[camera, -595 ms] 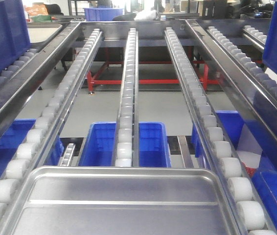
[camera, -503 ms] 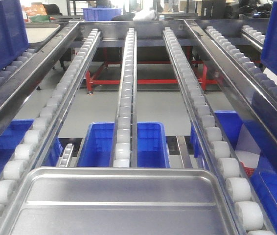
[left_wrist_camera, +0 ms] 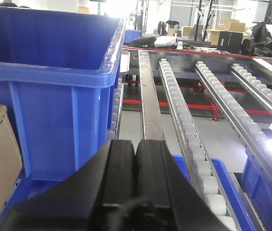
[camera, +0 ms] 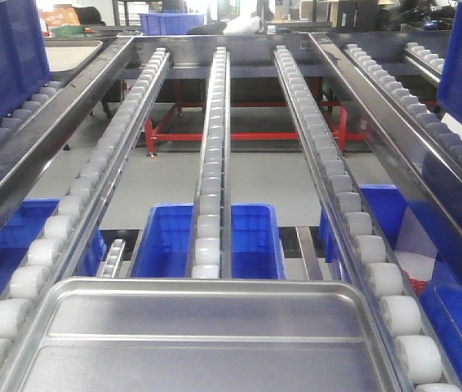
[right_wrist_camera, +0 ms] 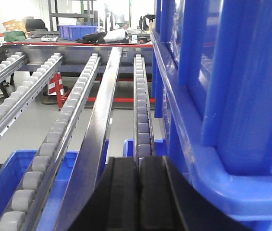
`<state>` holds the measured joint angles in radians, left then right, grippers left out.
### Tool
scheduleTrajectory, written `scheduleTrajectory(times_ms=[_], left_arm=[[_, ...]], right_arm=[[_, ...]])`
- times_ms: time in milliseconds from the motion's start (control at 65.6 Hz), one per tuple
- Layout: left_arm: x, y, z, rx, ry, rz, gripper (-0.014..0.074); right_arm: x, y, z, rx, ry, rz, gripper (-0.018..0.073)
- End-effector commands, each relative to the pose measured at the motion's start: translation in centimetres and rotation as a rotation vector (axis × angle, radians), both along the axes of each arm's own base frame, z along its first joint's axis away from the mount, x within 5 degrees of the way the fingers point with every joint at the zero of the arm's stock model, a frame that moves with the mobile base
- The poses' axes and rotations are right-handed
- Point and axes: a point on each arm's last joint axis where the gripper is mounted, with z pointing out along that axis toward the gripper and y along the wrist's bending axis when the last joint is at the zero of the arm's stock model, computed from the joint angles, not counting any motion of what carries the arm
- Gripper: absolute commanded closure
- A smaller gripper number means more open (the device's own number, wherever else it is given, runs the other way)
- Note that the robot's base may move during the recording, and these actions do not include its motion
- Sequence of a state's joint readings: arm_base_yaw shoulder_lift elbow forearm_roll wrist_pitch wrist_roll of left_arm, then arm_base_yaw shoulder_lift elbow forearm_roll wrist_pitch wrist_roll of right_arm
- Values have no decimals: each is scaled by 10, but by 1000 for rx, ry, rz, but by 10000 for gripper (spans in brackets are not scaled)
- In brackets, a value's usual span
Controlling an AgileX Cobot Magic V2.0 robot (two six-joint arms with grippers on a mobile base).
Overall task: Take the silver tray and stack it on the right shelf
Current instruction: 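Lower both grippers toward the silver tray's side edges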
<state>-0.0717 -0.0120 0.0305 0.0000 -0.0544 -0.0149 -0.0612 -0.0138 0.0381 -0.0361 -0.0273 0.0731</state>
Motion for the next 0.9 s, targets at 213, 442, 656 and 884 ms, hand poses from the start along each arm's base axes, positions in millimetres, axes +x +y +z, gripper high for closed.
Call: scheduleTrajectory(times_ms=[213, 442, 656, 884], left_arm=[[-1, 0, 0, -11, -70, -6, 687], [-2, -1, 12, 60, -53, -5, 687], [1, -3, 62, 152, 42, -43, 687], [27, -18, 84, 147, 384, -194, 687]], right_arm=[[-4, 0, 14, -11, -143, 1, 510], [-6, 2, 29, -13, -202, 19, 510], [-3, 6, 75, -14, 41, 120, 510], [29, 22, 86, 30, 464, 263, 510]])
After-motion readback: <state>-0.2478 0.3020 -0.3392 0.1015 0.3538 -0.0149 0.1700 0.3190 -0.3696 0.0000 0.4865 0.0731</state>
